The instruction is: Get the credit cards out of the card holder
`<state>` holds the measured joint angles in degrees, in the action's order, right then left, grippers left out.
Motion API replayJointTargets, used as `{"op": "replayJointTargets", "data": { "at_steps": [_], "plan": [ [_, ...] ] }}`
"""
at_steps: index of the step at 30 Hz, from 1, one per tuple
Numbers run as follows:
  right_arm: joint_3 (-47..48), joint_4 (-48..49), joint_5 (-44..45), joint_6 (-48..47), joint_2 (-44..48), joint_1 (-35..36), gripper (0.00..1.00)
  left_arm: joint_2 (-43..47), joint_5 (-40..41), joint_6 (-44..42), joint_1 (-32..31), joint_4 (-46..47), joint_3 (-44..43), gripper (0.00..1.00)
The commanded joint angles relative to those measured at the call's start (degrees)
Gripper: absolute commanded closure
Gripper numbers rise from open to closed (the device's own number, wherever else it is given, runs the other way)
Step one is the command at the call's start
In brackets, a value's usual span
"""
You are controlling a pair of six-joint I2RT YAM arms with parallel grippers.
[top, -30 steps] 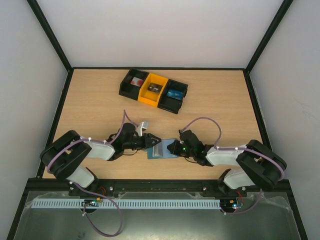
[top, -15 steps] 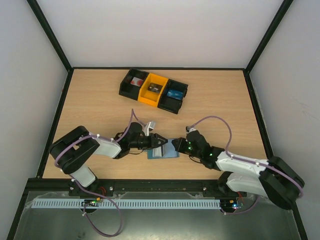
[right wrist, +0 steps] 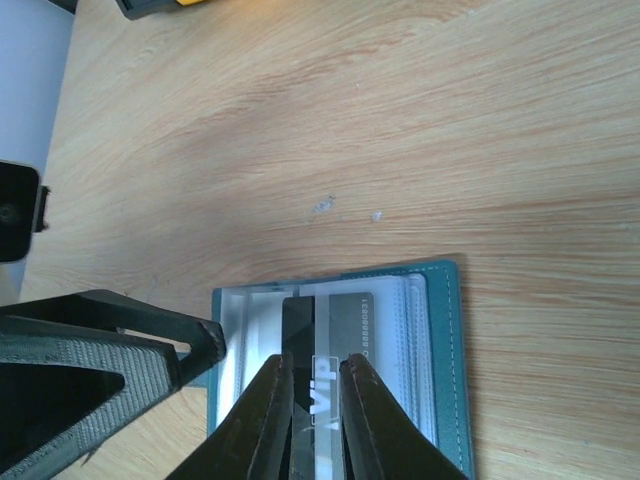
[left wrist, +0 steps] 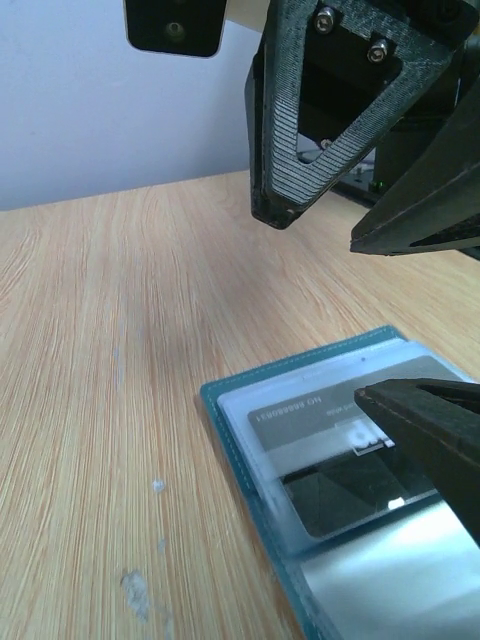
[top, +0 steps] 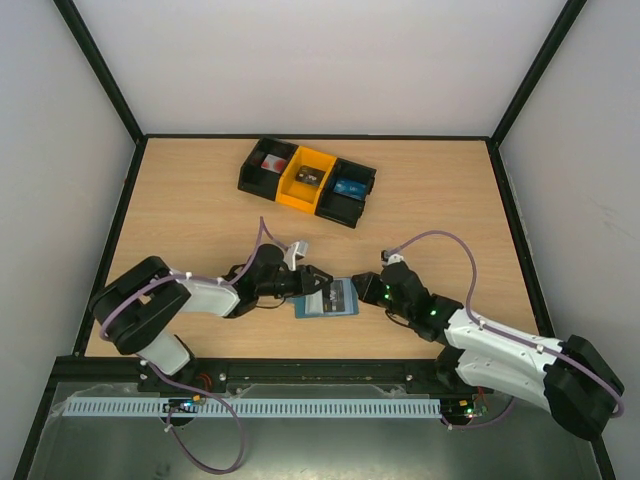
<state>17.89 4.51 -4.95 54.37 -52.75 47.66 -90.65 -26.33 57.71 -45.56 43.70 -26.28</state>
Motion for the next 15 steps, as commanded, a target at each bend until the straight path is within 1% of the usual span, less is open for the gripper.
{"op": "replayJointTargets", "data": {
  "at_steps": [1, 4, 11, 15],
  "plan": [
    [1.4, 0.8, -1.5, -1.1, -2.1, 0.2, 0.84, 2.3, 3.6, -3.1, 0.4, -4.8, 0.5, 0.63],
    [2.1, 2.2, -4.1, -1.5, -5.0, 0.2, 0.84, 2.4, 5.1, -3.6, 0.4, -6.2, 1.2, 0.63],
    [2.6, 6.1, -8.5, -1.3, -11.8, 0.2, 0.85, -0.3, 4.0, -2.6, 0.6, -3.3, 2.0, 0.63],
    [2.9, 6.8, -8.9, -1.5, -14.0, 0.2, 0.85, -1.9, 3.3, -2.1, 0.6, -2.1, 2.1, 0.63]
  ]
}}
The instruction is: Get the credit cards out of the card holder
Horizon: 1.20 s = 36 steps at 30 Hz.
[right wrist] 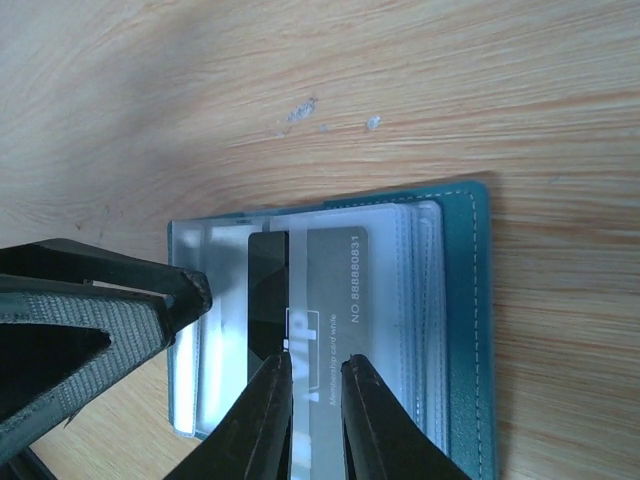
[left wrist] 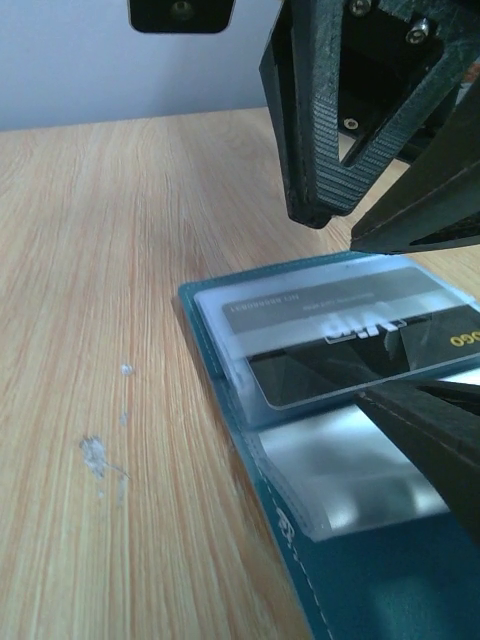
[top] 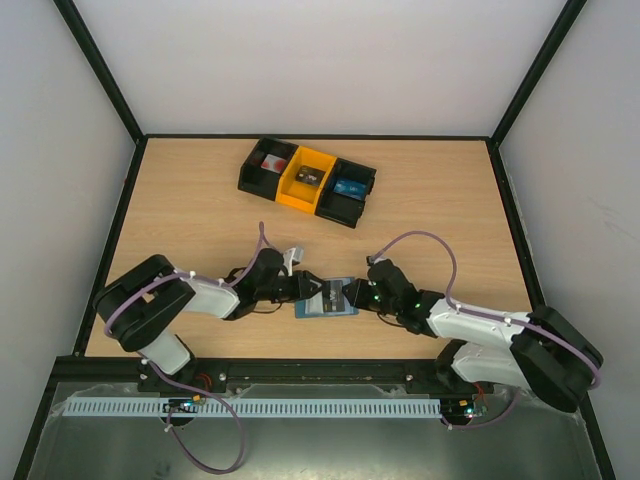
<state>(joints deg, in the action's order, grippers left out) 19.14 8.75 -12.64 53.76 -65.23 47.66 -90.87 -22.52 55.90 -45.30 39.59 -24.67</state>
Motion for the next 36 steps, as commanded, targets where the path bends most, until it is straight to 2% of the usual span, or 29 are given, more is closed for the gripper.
{"op": "replayJointTargets", "data": {
  "at_steps": [1, 11, 21, 36],
  "plan": [
    [1.7, 2.8, -1.2, -1.0, -1.9, 0.2, 0.84, -2.0, -0.5, -0.3, 0.4, 2.1, 0.5, 0.63],
    [2.4, 1.9, 0.0, -1.9, -6.5, 0.2, 0.84, -3.7, -0.3, 0.0, 0.5, 2.6, 0.4, 0.63],
    [5.1, -6.7, 5.5, -4.4, -5.0, 0.2, 0.83, -3.5, -0.7, 0.1, 0.5, 2.9, 0.7, 0.65],
    [5.2, -8.8, 4.7, -6.0, -10.2, 0.3, 0.84, -4.9, -0.5, 2.2, 0.0, 4.8, 1.3, 0.68]
  ]
}}
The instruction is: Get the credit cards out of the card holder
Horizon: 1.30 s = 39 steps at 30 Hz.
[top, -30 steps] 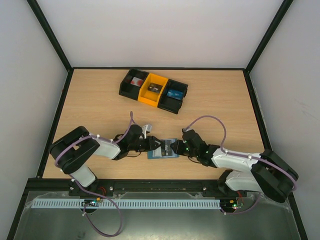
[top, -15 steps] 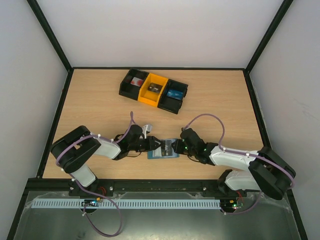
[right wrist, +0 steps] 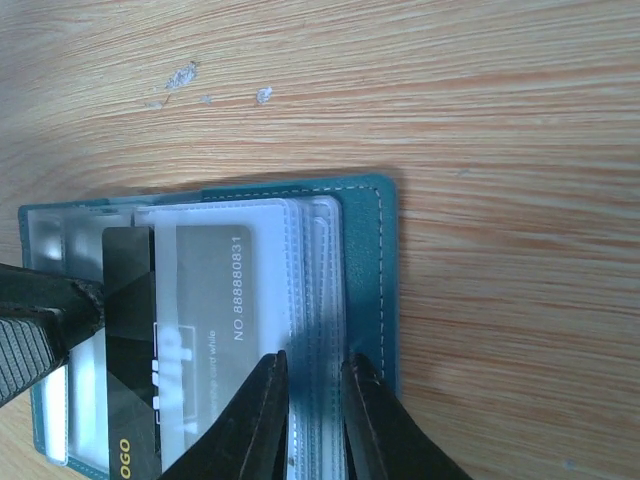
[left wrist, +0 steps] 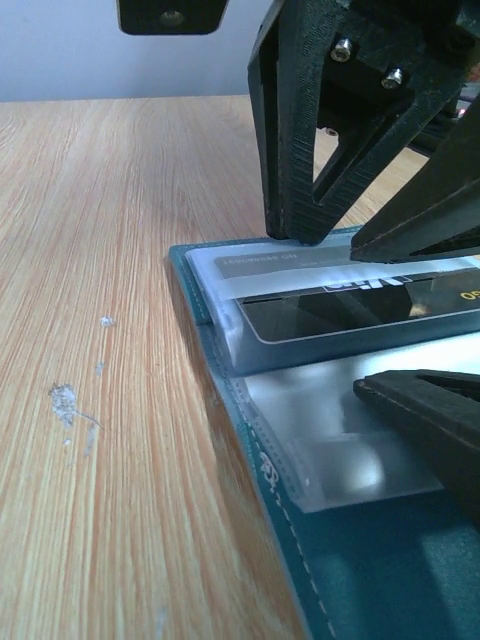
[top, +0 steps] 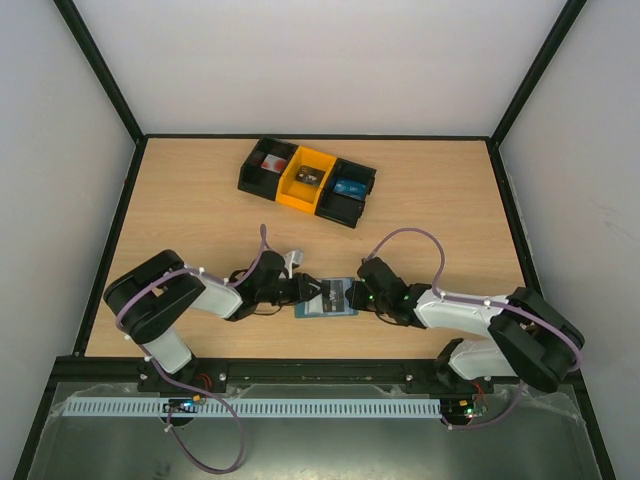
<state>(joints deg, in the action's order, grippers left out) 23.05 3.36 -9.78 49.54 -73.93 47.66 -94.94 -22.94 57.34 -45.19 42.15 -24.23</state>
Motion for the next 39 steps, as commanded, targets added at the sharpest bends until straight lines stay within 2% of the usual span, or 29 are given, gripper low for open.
{"op": "replayJointTargets", "data": {
  "at_steps": [1, 13, 29, 33, 39],
  "plan": [
    [1.5, -4.0, 2.2, -2.0, -1.7, 0.3, 0.86, -0.9, 0.0, 0.7, -0.1, 2.3, 0.9, 0.68],
    [1.7, -5.9, 4.2, -2.5, -3.0, 0.6, 0.95, -2.4, -0.4, 1.6, -1.0, 3.8, 0.4, 0.69],
    [0.2, -2.5, 2.7, -0.6, -3.4, 2.7, 0.97, -4.6, -0.4, 3.1, -1.4, 6.4, 0.1, 0.76],
    [0.1, -2.2, 2.9, -0.4, -3.5, 2.7, 0.97, -4.4, -0.3, 3.1, -1.5, 6.2, 0.2, 0.82],
    [0.2, -2.9, 4.1, -0.4, -3.1, 2.8, 0.97, -2.9, 0.6, 2.0, -1.5, 4.5, 0.3, 0.97]
  ]
}}
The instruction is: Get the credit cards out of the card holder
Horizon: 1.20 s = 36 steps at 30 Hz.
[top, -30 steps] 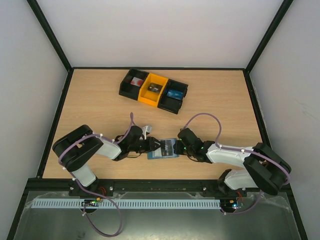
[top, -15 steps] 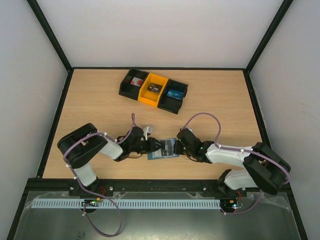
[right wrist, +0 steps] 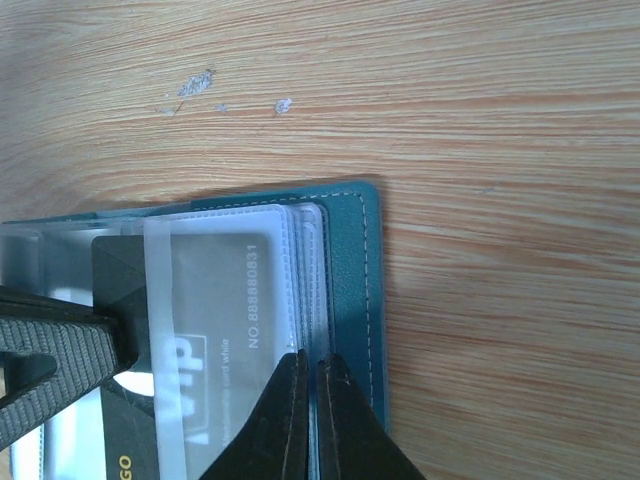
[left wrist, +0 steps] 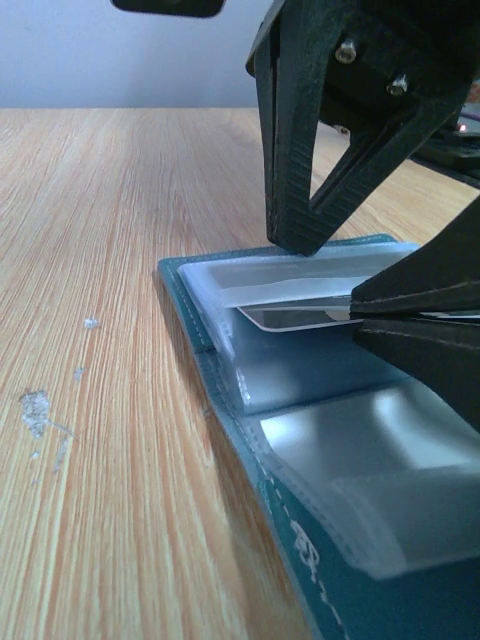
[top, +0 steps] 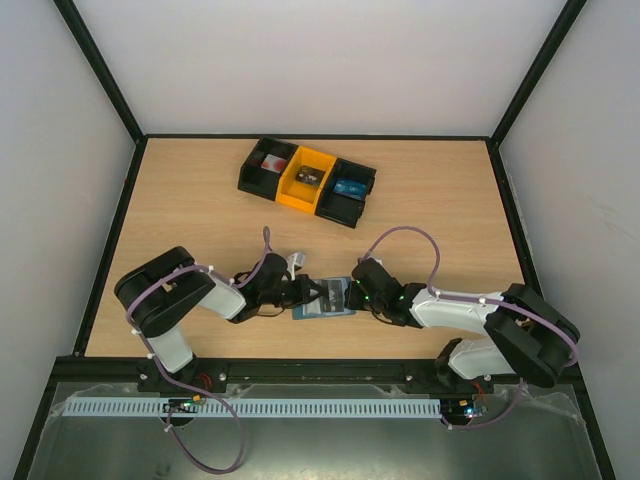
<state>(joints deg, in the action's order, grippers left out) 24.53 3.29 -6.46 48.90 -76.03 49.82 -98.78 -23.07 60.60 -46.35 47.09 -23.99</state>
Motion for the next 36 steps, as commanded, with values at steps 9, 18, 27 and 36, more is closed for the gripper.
{"op": "replayJointTargets", "data": {
  "at_steps": [9, 18, 27, 36],
  "plan": [
    [-2.1, -2.1, 1.6, 0.8, -1.9, 0.6, 0.97, 2.8, 0.1, -1.7, 0.8, -0.3, 2.0, 0.97],
    [-2.0, -2.5, 2.3, 0.9, -1.6, 0.6, 0.98, 5.3, 0.1, -0.3, 2.1, 1.2, 5.1, 0.98],
    [-2.4, -2.9, 2.5, 1.2, -0.3, 0.6, 0.98, 8.2, -0.7, -2.1, 4.1, -0.4, 7.0, 0.97],
    [-2.2, -2.5, 1.5, 0.7, 1.4, 0.6, 0.96, 14.0, 0.3, -4.6, 5.5, -5.9, 8.4, 0.98]
  ]
}}
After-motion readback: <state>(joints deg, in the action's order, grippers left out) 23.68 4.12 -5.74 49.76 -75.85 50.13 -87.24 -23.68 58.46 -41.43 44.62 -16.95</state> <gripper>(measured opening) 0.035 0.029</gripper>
